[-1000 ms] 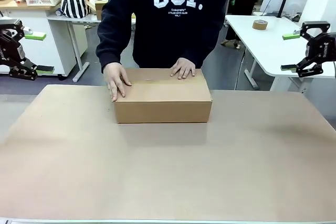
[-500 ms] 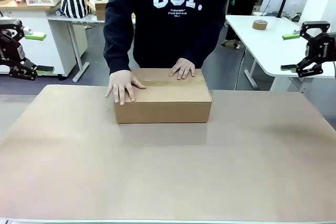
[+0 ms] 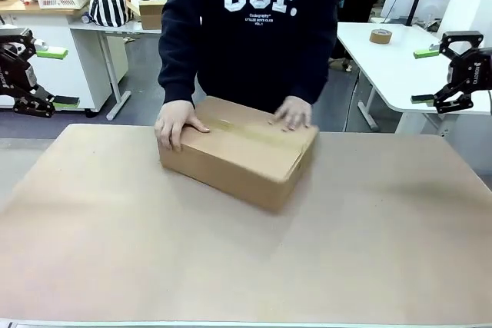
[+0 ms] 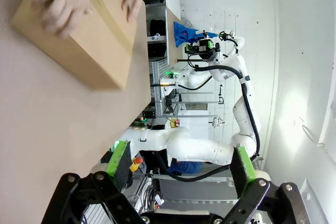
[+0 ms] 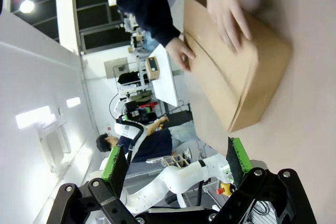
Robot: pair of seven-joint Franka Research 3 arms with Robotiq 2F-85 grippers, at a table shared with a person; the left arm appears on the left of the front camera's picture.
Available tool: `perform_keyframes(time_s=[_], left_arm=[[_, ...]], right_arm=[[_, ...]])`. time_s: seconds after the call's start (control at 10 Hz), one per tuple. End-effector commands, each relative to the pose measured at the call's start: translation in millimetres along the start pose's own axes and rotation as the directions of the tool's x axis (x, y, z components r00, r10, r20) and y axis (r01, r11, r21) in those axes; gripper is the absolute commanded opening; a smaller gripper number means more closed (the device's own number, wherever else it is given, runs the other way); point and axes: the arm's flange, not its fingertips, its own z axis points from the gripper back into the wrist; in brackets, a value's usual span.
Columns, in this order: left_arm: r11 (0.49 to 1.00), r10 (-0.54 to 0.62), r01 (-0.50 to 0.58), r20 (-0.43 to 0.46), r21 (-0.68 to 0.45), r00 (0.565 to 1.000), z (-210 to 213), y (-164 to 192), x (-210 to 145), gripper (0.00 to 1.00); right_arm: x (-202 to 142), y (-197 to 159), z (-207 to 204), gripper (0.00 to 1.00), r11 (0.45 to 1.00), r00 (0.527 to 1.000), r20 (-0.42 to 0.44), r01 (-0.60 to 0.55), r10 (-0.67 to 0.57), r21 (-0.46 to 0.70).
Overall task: Pack the gift set into the box.
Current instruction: Press and hold the closed box until the human finishes sealing it.
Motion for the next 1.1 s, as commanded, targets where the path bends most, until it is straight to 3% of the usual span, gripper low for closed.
perform_keyframes(time_s=[0.0,1.0], left_arm=[[0.999,-0.015,0.015,0.01,-0.029,1.0,-2.0,-0.4,-2.2,1.0],[0.999,-0.015,0.015,0.01,-0.029,1.0,-2.0,-0.4,-2.2,1.0]], right_arm=[[-3.8,0.9,0.1,1.0,1.0,1.0,-0.001,0.009,-0.009,0.013],[-3.8,0.9,0.1,1.0,1.0,1.0,-0.001,0.009,-0.009,0.013]])
